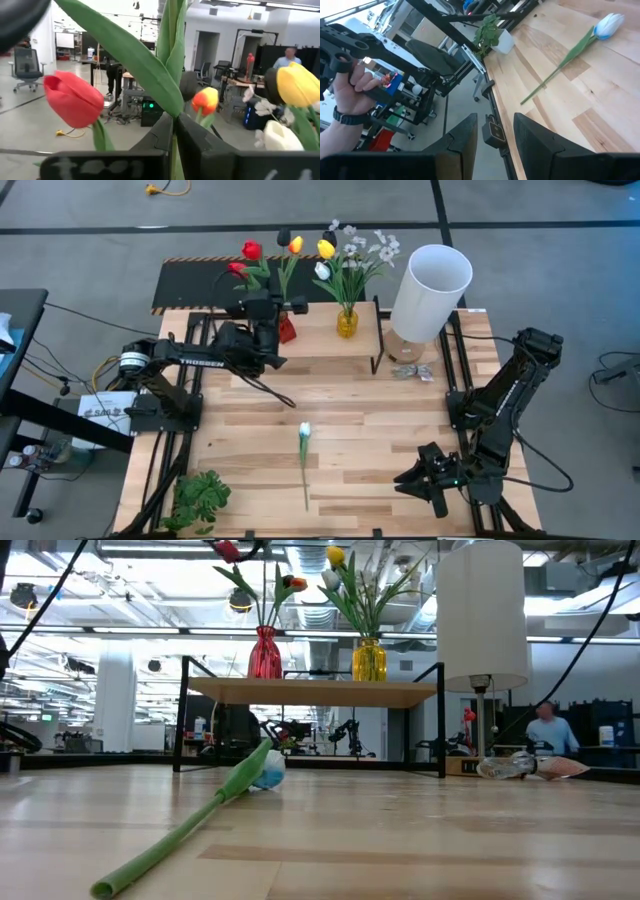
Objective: Pick and place flowers into a vace then onto a shelf
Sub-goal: Put the red tulip into the red flower vase
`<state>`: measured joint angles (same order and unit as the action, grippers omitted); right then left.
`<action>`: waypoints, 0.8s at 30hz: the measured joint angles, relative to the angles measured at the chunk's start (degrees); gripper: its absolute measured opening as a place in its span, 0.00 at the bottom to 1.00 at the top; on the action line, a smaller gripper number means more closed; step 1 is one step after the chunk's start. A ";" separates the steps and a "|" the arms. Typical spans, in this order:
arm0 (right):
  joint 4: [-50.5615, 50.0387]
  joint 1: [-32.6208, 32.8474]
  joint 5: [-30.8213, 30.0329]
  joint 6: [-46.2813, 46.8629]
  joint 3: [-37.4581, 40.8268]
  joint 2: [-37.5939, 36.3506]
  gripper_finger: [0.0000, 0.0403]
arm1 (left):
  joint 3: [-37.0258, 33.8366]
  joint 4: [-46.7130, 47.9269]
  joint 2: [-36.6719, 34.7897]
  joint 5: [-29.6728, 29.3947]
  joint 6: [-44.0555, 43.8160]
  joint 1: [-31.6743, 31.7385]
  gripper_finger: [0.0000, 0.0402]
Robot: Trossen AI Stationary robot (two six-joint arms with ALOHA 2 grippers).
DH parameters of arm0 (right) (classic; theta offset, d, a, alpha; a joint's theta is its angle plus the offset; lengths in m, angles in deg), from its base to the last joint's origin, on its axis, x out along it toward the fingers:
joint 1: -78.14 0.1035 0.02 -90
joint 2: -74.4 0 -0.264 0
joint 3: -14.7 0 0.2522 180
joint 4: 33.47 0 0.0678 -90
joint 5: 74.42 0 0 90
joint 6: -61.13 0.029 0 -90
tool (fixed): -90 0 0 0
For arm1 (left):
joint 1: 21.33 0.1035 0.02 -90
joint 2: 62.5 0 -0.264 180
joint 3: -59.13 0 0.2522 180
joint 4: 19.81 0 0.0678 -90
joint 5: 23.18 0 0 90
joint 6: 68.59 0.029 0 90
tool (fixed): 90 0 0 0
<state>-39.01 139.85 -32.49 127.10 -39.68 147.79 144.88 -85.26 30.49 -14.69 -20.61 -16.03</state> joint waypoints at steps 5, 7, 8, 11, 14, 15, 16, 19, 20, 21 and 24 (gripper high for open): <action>0.02 0.00 0.01 0.00 0.00 0.00 0.29 | 0.00 10.21 -0.02 0.04 -8.16 0.64 0.00; 0.02 0.00 0.00 0.00 0.00 0.00 0.29 | 0.00 13.25 -0.03 0.04 -11.07 0.90 0.00; 0.02 0.00 0.00 0.00 0.00 0.00 0.29 | 0.00 15.03 -0.04 0.04 -12.65 0.92 0.00; 0.02 0.00 0.00 0.00 0.00 0.00 0.29 | 0.00 19.30 -0.02 0.07 -15.60 1.10 0.00; 0.02 0.00 0.01 0.00 0.00 0.00 0.29 | 0.00 21.45 -0.02 -0.57 -15.89 1.50 0.00; 0.02 0.00 0.00 0.00 0.00 0.00 0.29 | 0.00 21.87 -0.02 -0.96 -16.22 1.58 0.00; 0.02 0.00 0.02 0.00 0.00 0.00 0.29 | 0.00 22.13 -0.03 -1.25 -16.75 1.64 0.00; 0.02 0.00 0.02 0.00 0.00 0.00 0.29 | 0.00 23.02 -0.04 -1.70 -17.93 1.60 0.00; 0.02 0.00 0.01 0.00 0.00 0.00 0.29 | 0.00 23.03 -0.04 -2.02 -17.96 1.56 0.00; 0.02 0.00 0.02 0.00 0.00 0.00 0.29 | 0.00 22.98 -0.04 -2.52 -17.92 1.55 0.00; 0.13 0.00 0.02 0.02 0.00 0.00 0.29 | 0.00 23.00 -0.04 -5.27 -17.29 1.55 0.00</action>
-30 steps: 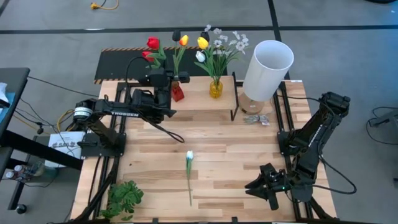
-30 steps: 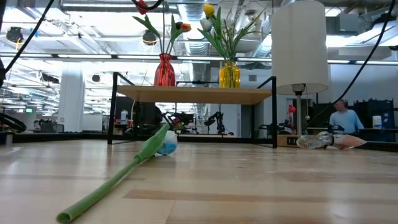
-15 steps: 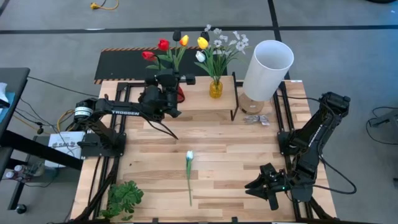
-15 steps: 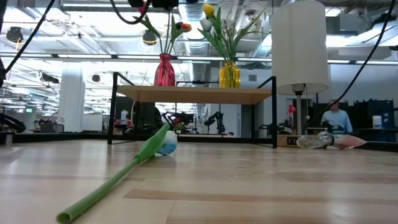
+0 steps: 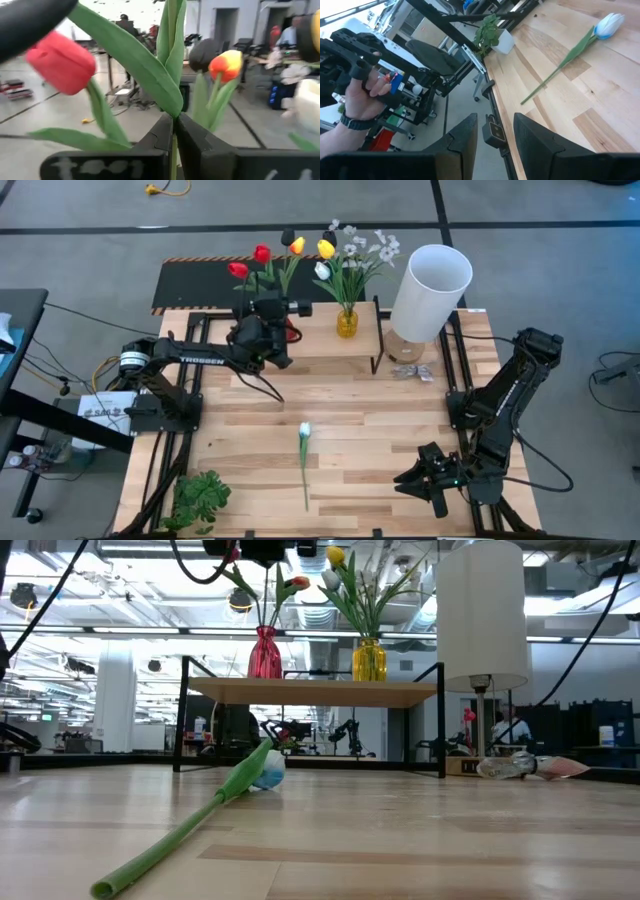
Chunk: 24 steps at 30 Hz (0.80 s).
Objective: Pick and place flowers into a vace then onto a shelf
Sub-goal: Put the red tulip into the red flower vase, then put the white tulip into the red flower vase
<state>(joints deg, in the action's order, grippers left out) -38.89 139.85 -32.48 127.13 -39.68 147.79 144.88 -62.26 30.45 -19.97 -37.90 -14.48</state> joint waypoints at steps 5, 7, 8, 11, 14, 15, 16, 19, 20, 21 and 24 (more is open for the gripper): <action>0.32 0.00 0.01 -0.02 0.00 0.00 0.29 | 0.00 -0.02 0.00 -1.18 4.74 0.28 0.00; 0.32 0.00 0.01 0.00 0.00 0.01 0.29 | 0.00 -0.05 0.00 -1.30 6.67 0.28 0.00; 0.34 0.00 0.01 -0.01 0.00 0.01 0.29 | 0.00 -0.06 0.00 -1.56 7.33 0.28 0.01; 0.67 0.00 0.03 0.00 0.00 0.00 0.29 | 0.02 -0.18 -0.01 -3.17 8.42 0.21 0.06; 0.79 0.00 0.09 0.00 0.00 0.00 0.29 | 0.00 -0.19 -0.02 -3.30 8.77 -0.08 0.13; 0.86 0.00 0.10 0.00 0.00 0.00 0.29 | 0.00 -0.21 -0.02 -3.34 8.77 -0.25 0.16; 1.00 0.00 0.12 -0.02 0.00 0.00 0.29 | 0.00 -0.23 -0.02 -3.32 8.77 -0.50 0.19; 1.13 0.00 0.15 0.00 0.00 0.00 0.29 | 0.01 -0.23 -0.04 -3.31 9.27 -1.02 0.27; 1.15 0.00 0.14 0.00 0.00 0.01 0.29 | 0.01 -0.22 -0.04 -3.30 9.33 -1.18 0.30; 1.15 0.00 0.14 0.00 0.00 0.00 0.29 | 0.02 -0.23 -0.04 -3.30 9.34 -1.32 0.32; 1.18 0.00 0.16 0.00 0.00 0.00 0.29 | 0.02 -0.24 -0.15 -3.30 9.30 -2.11 0.36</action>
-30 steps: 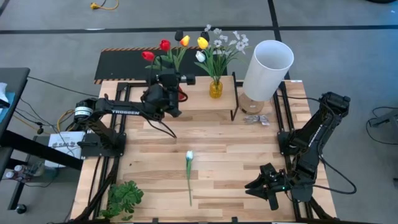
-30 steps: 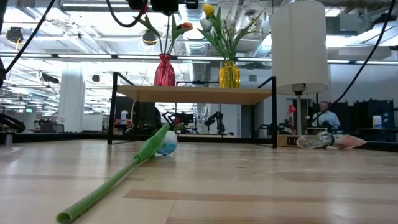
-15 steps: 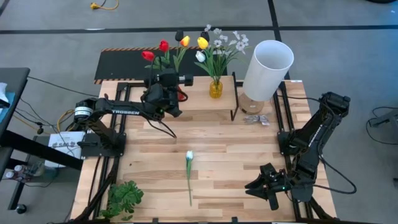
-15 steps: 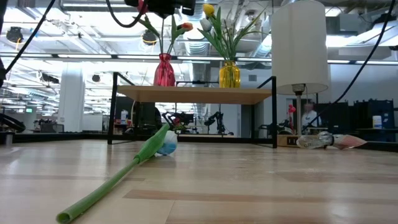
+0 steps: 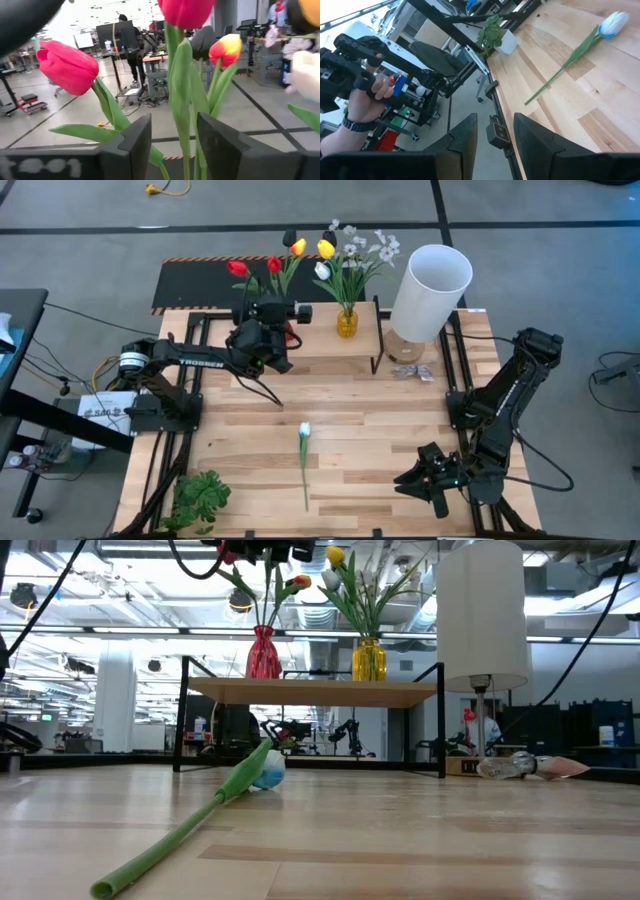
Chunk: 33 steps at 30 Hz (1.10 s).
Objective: Pick and place flowers into a vace then onto a shelf
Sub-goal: Put the white tulip into the red flower vase
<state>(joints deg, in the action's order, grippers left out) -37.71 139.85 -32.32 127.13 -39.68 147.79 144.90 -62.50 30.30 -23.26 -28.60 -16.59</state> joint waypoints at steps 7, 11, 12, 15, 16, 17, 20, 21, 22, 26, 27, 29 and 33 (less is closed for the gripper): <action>0.22 0.07 0.03 0.00 0.00 0.00 0.29 | 0.09 -0.27 -1.26 0.02 1.07 -2.36 0.40; 0.22 0.13 0.31 0.00 0.00 0.00 0.29 | 0.07 -0.67 -2.01 0.02 3.30 -4.11 0.40; 0.22 0.13 0.64 0.00 0.00 0.00 0.29 | 0.07 -0.66 -2.20 0.04 3.99 -4.48 0.40; 0.24 0.13 1.90 0.08 0.00 0.02 0.29 | 0.07 -0.97 -2.66 0.04 5.77 -5.64 0.40; 0.35 0.15 2.28 0.10 0.00 0.02 0.29 | 0.07 -1.19 -2.92 0.05 6.40 -5.99 0.40; 0.48 0.15 2.72 0.10 0.00 0.01 0.29 | 0.07 -1.15 -3.18 0.04 6.92 -6.36 0.40; 0.46 0.17 3.38 0.58 0.00 0.00 0.29 | 0.07 -1.63 -3.62 0.04 7.24 -7.60 0.40; 0.48 0.17 3.78 0.59 0.00 0.00 0.29 | 0.04 -1.32 -3.89 0.04 7.26 -8.14 0.40; 0.46 0.17 4.30 0.59 0.00 0.02 0.29 | 0.04 -1.45 -4.06 0.06 7.22 -8.66 0.40; 0.44 0.24 4.96 0.52 0.00 0.01 0.29 | 0.04 -1.50 -4.33 0.04 6.68 -10.86 0.40; 0.42 0.24 5.15 0.50 0.00 0.02 0.29 | 0.04 -1.53 -4.34 0.03 6.46 -11.50 0.40; 0.44 0.22 5.88 0.14 0.00 0.00 0.29 | 0.04 -1.53 -4.42 0.04 6.16 -13.22 0.40; 0.42 0.24 6.10 0.00 0.00 0.02 0.29 | 0.04 -1.35 -4.42 0.04 5.56 -18.24 0.40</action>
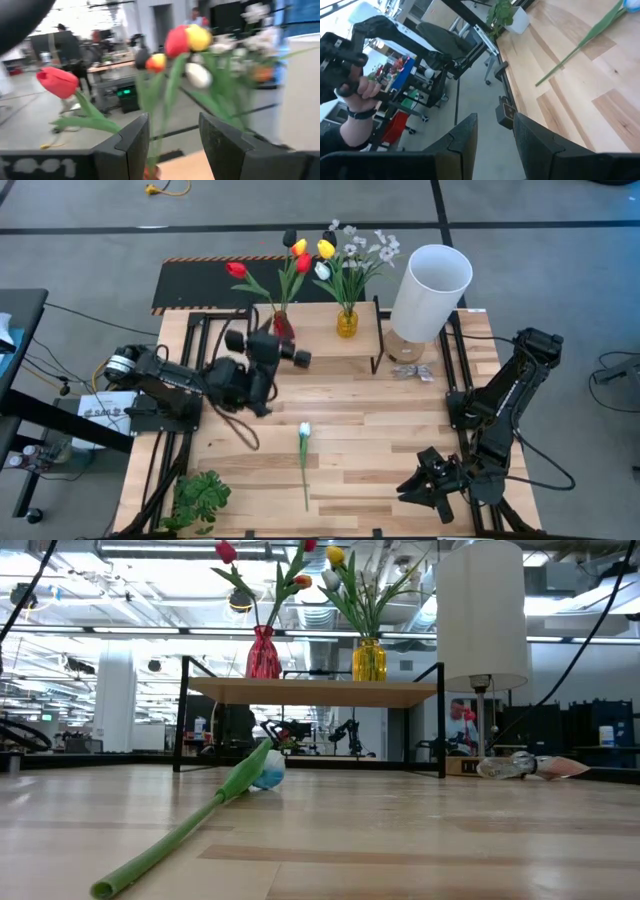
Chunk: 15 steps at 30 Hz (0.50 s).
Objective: Pick and place flowers into a vace then onto a shelf
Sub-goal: Put the white tulip into the red flower vase
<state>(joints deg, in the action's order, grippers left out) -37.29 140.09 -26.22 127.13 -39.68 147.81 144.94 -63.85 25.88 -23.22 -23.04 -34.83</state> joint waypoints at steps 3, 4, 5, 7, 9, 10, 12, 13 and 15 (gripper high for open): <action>-0.02 0.00 0.27 -0.02 0.00 0.00 0.29 | 0.00 0.39 0.00 0.73 -2.33 -4.94 0.40; -0.01 -0.02 0.64 -0.02 0.00 0.00 0.29 | 0.00 0.56 0.00 1.40 -2.78 -6.84 0.40; -0.03 -0.02 1.07 -0.02 0.00 0.00 0.29 | 0.00 1.20 0.00 2.16 -3.30 -8.80 0.40; -0.02 0.00 1.48 -0.04 0.00 -0.01 0.29 | 0.00 3.54 0.00 4.26 -5.11 -12.89 0.39; -0.04 0.00 1.60 -0.05 0.00 0.00 0.29 | 0.00 6.63 0.00 7.32 -8.00 -16.71 0.38; -0.11 0.00 1.62 -0.05 0.00 -0.02 0.29 | 0.00 8.52 0.00 9.24 -9.84 -18.50 0.37; -0.35 -0.01 1.68 -0.05 0.00 0.00 0.29 | 0.00 12.55 0.00 14.09 -14.03 -21.50 0.35; -0.45 -0.06 1.94 -0.05 0.00 0.00 0.29 | 0.00 14.46 0.00 16.73 -16.50 -22.62 0.34; -0.46 -0.25 2.91 -0.05 0.00 0.00 0.29 | 0.00 18.30 0.00 21.99 -21.91 -24.16 0.32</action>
<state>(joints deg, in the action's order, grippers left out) -37.75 139.84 -23.32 127.08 -39.68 147.81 144.94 -45.55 25.88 -1.22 -44.95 -58.99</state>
